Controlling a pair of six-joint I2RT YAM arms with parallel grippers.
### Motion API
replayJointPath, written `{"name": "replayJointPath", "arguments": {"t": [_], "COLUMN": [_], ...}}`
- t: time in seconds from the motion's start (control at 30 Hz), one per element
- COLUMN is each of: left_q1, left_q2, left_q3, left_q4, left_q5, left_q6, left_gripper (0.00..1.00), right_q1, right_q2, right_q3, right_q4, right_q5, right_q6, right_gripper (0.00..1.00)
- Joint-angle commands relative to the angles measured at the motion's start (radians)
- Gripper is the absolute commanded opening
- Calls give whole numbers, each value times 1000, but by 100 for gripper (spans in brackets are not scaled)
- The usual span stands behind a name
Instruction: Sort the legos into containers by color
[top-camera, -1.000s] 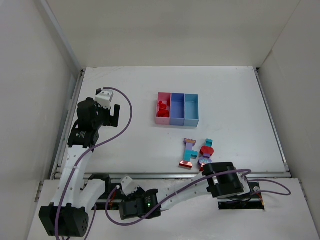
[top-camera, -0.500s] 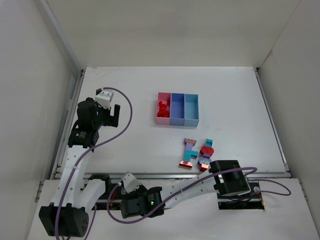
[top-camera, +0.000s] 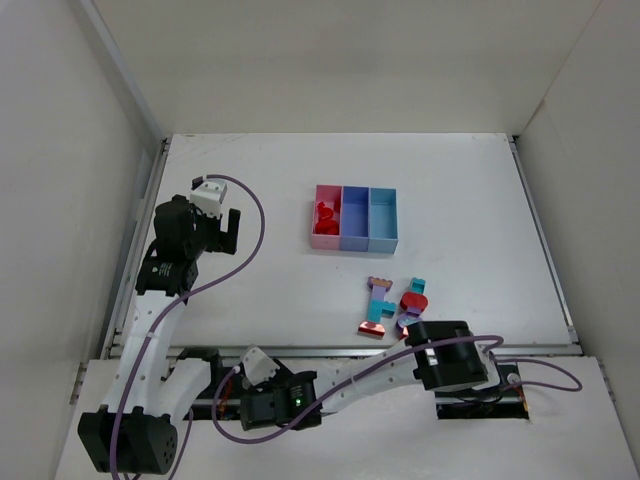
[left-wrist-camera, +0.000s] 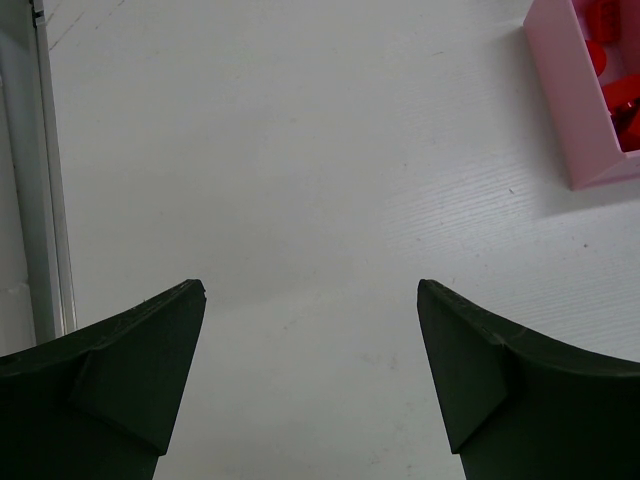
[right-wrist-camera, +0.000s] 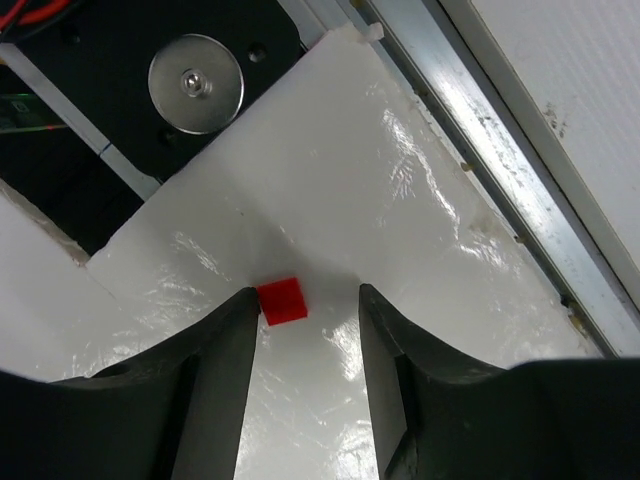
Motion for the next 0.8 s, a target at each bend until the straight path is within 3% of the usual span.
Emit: {"name": "replayJointPath", "arguments": {"t": [0.0, 0.17, 0.3, 0.77], "left_q1": [3, 3, 3, 3], "left_q2": [-5, -5, -5, -5], "left_q3": [22, 22, 22, 22], "left_q4": [11, 11, 11, 11], "left_q5": [7, 7, 7, 7], "left_q6": [-2, -2, 7, 7], "left_gripper": [85, 85, 85, 85], "right_q1": [-16, -16, -16, -16], "right_q2": [10, 39, 59, 41], "right_q3": [-14, 9, 18, 18], "right_q4": [75, 106, 106, 97], "right_q5": [-29, -74, -85, -43], "right_q6": [-29, -63, -63, -53], "right_gripper": [50, 46, 35, 36]}}
